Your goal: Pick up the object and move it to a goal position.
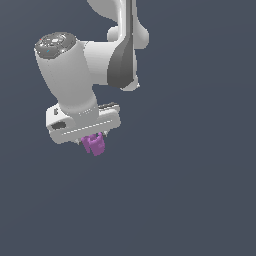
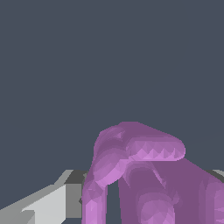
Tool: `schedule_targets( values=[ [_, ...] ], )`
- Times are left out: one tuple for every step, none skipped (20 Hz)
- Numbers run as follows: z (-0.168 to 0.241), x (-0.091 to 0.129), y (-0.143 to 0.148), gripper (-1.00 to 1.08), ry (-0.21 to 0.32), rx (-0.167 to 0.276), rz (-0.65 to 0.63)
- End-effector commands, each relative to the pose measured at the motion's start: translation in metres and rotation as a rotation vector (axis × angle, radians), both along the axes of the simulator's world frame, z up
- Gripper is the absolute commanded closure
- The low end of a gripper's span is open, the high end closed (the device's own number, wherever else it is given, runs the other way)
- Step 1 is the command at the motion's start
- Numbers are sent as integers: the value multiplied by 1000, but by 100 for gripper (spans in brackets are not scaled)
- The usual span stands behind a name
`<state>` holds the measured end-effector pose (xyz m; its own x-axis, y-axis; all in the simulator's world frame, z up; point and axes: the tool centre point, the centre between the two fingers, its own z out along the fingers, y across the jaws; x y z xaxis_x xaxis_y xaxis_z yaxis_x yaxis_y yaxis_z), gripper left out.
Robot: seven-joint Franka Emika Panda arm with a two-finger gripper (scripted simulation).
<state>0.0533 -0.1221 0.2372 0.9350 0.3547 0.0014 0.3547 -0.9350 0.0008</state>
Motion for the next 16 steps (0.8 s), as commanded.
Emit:
schedule_targets(
  values=[
    [12, 8, -2, 108, 1, 0, 0],
    [16, 11, -2, 108, 1, 0, 0],
    [19, 13, -3, 108, 1, 0, 0],
    [22, 15, -4, 108, 1, 0, 0],
    [25, 17, -4, 108, 1, 0, 0],
    [27, 19, -5, 108, 1, 0, 0],
    [30, 21, -5, 108, 1, 0, 0],
    [32, 22, -5, 108, 1, 0, 0],
    [33, 23, -6, 108, 1, 0, 0],
    [35, 24, -6, 108, 1, 0, 0],
    [36, 25, -6, 108, 1, 0, 0],
    [36, 26, -6, 108, 1, 0, 0],
    [37, 26, -6, 108, 1, 0, 0],
    [37, 27, -6, 108, 1, 0, 0],
    [38, 27, -7, 108, 1, 0, 0],
    [38, 27, -7, 108, 1, 0, 0]
  ],
)
